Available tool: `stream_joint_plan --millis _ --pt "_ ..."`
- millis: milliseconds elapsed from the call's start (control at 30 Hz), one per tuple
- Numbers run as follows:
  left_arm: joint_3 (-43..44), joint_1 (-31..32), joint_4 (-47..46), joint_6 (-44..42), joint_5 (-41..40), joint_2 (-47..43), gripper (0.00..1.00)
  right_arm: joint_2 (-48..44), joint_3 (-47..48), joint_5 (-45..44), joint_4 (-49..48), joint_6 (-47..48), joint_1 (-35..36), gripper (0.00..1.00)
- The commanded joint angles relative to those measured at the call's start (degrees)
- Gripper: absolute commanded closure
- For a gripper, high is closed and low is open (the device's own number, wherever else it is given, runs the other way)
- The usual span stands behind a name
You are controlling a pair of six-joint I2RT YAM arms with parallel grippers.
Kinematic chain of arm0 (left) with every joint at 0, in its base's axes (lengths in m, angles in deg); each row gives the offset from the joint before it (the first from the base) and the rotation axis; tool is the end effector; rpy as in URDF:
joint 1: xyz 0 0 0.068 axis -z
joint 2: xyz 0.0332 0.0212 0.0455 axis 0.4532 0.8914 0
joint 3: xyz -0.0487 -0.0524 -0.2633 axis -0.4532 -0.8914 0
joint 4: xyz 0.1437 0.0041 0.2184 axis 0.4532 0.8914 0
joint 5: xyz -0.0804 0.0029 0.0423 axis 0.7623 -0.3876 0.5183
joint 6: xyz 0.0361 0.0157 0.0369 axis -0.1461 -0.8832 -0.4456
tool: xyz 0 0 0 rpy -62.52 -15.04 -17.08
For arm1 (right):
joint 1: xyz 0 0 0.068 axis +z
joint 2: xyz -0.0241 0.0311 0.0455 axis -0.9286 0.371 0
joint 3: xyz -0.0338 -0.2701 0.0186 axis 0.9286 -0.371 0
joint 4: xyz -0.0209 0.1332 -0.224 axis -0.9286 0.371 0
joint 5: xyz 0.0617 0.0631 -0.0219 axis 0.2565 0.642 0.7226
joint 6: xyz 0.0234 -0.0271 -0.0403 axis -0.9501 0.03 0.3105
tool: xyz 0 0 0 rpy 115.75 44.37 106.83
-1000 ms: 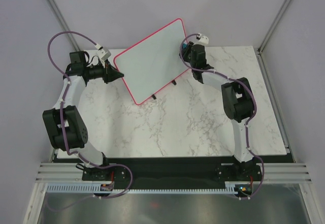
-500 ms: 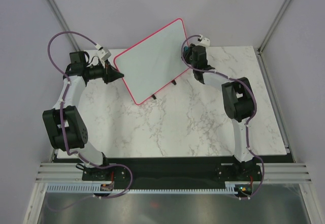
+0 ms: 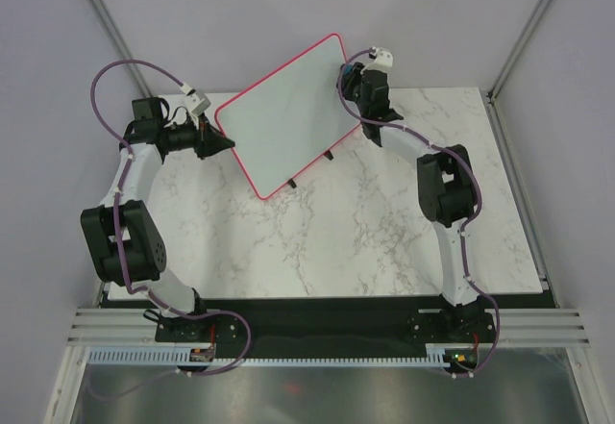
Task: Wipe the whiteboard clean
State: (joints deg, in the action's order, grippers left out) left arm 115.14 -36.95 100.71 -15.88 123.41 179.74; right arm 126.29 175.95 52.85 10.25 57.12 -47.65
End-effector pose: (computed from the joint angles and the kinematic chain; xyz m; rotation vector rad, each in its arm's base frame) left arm 0.3541 0.0298 0.2945 0.8948 1.7373 -0.8071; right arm 0.5128 0.1856 0.2499 0.2199 1.6514 0.4695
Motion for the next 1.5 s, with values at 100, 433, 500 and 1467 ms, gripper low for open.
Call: stream_joint_plan --millis 100,433,500,1467 --pt "1.4 0.07 -2.58 -8.48 -2.06 -2.5 0.98 1.78 5.03 -2.72 -3.25 1.43 0.78 1.0" --pt "1.49 0.07 -2.23 -8.83 -1.8 -2.41 0.98 1.51 6.45 -4.84 -3.43 1.44 0.78 1.0" --pt "1.49 0.07 -2.23 -8.74 -1.54 -2.41 0.98 1.16 3.92 -5.01 -3.69 0.91 0.78 1.0" --pt "1.93 0.07 -2.14 -8.65 -1.27 -1.45 0.98 -2.97 -6.3 -4.83 -7.38 -4.46 3.86 1.0"
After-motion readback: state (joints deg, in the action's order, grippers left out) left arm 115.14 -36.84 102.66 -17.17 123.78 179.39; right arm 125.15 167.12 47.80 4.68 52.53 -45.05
